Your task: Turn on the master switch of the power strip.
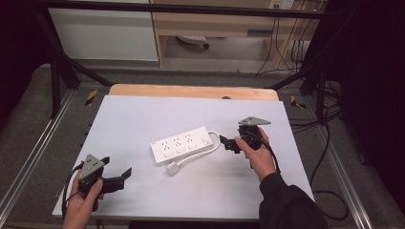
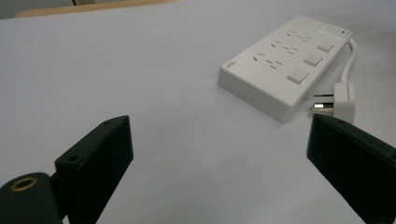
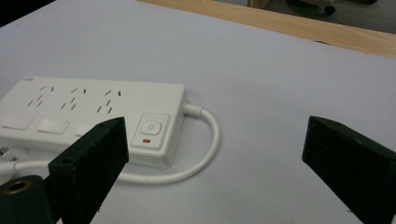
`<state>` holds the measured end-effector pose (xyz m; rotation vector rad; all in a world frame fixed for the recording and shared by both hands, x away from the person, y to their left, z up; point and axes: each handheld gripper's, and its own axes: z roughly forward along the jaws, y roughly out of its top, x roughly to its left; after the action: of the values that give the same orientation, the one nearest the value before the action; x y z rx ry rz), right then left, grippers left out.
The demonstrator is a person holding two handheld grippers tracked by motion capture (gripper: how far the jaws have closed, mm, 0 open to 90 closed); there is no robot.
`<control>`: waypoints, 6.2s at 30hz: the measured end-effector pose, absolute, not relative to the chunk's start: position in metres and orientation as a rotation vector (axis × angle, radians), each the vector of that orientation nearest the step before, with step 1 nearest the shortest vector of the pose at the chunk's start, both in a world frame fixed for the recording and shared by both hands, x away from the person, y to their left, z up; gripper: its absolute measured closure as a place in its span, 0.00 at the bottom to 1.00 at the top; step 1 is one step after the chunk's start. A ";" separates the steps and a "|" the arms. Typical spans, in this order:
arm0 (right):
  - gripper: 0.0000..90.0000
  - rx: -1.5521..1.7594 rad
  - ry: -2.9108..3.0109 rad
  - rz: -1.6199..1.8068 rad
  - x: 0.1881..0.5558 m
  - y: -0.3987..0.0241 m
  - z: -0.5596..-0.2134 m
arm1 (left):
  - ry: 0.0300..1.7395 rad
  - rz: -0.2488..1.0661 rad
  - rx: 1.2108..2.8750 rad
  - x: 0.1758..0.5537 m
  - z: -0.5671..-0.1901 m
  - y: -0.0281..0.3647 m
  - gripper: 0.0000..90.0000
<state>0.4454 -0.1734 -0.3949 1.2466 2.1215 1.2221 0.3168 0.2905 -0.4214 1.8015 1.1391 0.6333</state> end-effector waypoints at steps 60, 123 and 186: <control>1.00 1.217 2.220 1.158 0.472 -0.108 -0.419 | 1.155 0.612 1.795 0.316 -0.420 0.291 0.08; 1.00 1.193 2.260 1.065 0.467 -0.096 -0.432 | 1.140 0.609 1.802 0.315 -0.419 0.291 0.08; 1.00 1.204 2.228 1.087 0.463 -0.096 -0.436 | 1.135 0.606 1.819 0.315 -0.420 0.290 0.08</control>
<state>0.4634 -0.0958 -0.4361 1.2040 2.2278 1.0874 0.3149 0.2898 -0.4198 1.8193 1.1346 0.6063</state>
